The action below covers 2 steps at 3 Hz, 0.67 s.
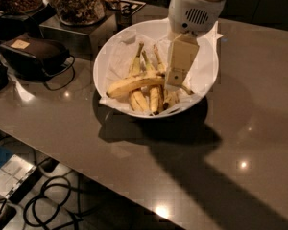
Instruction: Pick banana from white bowl
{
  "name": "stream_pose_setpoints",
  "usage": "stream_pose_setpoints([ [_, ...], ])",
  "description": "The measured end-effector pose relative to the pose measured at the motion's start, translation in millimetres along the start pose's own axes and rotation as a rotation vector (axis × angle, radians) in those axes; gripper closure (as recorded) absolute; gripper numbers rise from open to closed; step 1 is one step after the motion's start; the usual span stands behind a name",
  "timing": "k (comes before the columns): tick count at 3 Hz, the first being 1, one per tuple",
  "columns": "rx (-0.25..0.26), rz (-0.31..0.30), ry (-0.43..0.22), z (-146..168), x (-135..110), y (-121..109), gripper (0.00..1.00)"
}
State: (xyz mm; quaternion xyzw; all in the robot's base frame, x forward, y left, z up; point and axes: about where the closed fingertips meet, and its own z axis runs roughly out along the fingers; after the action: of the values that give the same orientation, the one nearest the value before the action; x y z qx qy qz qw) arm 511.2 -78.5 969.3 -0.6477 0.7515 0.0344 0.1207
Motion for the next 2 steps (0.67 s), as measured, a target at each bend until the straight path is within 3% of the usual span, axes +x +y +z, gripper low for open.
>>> stream_pose_setpoints([
  [1, -0.018, 0.007, 0.008, 11.5, -7.3, -7.7, 0.23],
  [2, -0.031, 0.009, 0.011, 19.1, -12.7, -13.9, 0.23],
])
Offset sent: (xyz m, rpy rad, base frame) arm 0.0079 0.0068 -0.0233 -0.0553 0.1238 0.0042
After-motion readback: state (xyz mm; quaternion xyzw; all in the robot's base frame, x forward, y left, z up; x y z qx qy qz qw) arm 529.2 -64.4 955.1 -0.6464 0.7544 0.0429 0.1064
